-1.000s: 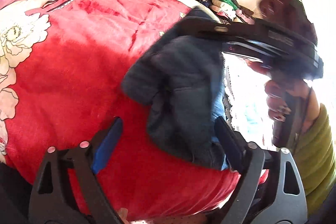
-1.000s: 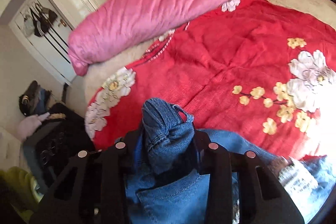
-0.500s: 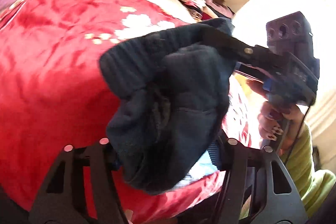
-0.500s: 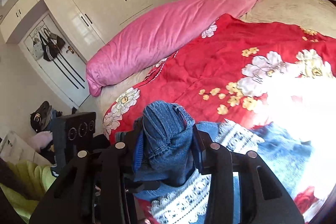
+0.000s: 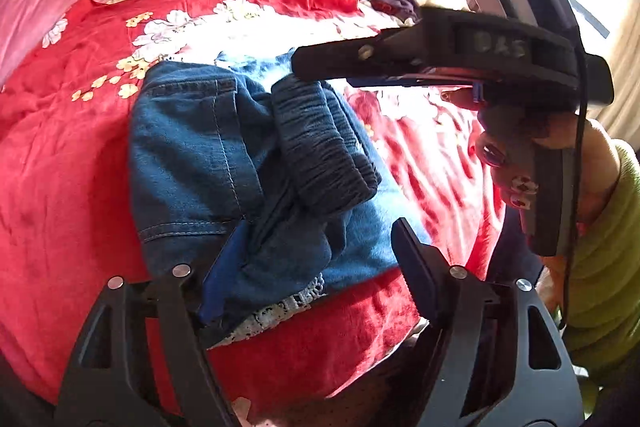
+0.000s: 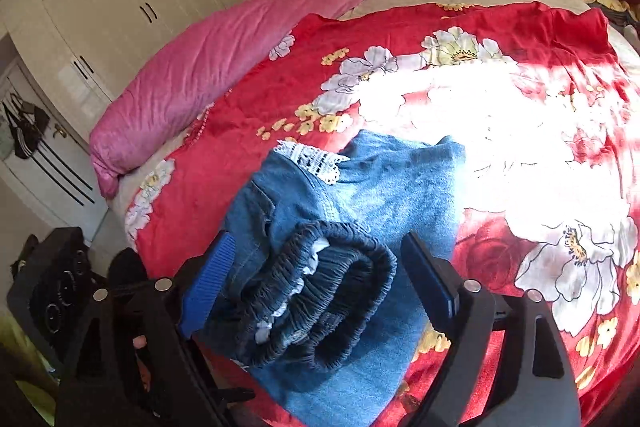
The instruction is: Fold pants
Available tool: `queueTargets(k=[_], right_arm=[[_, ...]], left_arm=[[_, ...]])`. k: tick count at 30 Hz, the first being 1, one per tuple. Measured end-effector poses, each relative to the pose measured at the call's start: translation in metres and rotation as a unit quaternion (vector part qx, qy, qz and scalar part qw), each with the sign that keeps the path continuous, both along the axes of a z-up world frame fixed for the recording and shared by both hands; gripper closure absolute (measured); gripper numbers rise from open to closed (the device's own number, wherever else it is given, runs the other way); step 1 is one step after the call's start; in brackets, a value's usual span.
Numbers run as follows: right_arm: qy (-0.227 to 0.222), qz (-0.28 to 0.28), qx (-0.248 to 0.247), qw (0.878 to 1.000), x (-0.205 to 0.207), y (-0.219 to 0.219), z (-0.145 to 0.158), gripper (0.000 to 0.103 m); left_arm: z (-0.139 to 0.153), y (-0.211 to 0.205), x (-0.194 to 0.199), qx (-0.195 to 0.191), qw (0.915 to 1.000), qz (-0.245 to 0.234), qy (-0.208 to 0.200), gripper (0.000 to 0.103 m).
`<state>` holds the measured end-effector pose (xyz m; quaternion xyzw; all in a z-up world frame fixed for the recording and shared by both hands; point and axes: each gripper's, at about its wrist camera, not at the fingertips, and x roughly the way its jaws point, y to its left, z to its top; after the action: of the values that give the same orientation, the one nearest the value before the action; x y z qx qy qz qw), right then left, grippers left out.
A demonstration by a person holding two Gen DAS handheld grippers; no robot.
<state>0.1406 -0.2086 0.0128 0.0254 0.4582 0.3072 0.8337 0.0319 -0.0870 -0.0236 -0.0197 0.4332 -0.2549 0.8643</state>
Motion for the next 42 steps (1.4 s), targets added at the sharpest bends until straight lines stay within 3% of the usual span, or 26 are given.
queueTargets(k=[2,4,8,10,15,18,25,33,36,38,40,42], right_arm=[[-0.020,-0.002,-0.074,0.997,0.000,0.005,-0.012,0.025],[-0.022,0.002,-0.099,0.995,0.000,0.001,-0.023,0.031],[-0.021,-0.001,-0.066,0.998,-0.007,-0.008,-0.020,0.031],[-0.036,0.003,-0.050,0.998,-0.016,-0.012,-0.008,0.030],[-0.067,-0.021,-0.031,0.997,-0.031,-0.025,0.021,0.017],[-0.090,-0.038,-0.020,0.995,-0.044,-0.035,0.035,0.012],[-0.133,-0.056,-0.009,0.989,-0.078,-0.054,0.053,0.012],[-0.124,-0.043,-0.020,0.991,-0.117,-0.054,0.042,0.012],[-0.109,-0.020,-0.022,0.994,-0.126,-0.041,0.032,0.012],[-0.105,0.008,-0.024,0.994,-0.133,-0.027,0.026,0.012],[-0.104,0.046,-0.032,0.993,-0.138,-0.009,0.021,0.012],[-0.108,0.080,-0.044,0.990,-0.141,0.009,0.018,0.020]], left_arm=[[-0.004,0.000,0.001,0.009,1.0000,0.001,0.003,0.036],[-0.007,0.000,0.001,0.010,0.9999,-0.001,0.004,0.036],[-0.005,0.000,-0.002,0.012,0.9999,-0.001,0.003,0.036],[0.002,0.002,-0.004,0.011,0.9999,-0.002,-0.007,0.020],[0.022,0.010,-0.012,0.028,0.9987,0.017,-0.040,0.010],[0.031,0.015,-0.014,0.036,0.9976,0.030,-0.051,0.010],[0.039,0.034,-0.008,0.036,0.9961,0.060,-0.053,0.010],[0.031,0.062,0.020,0.053,0.9932,0.097,-0.036,0.010],[0.032,0.080,0.037,0.037,0.9921,0.117,-0.025,0.010],[0.035,0.087,0.049,0.025,0.9918,0.124,-0.022,0.016],[0.036,0.089,0.061,0.011,0.9927,0.120,-0.013,0.047],[0.034,0.085,0.072,-0.001,0.9943,0.106,0.000,0.070]])
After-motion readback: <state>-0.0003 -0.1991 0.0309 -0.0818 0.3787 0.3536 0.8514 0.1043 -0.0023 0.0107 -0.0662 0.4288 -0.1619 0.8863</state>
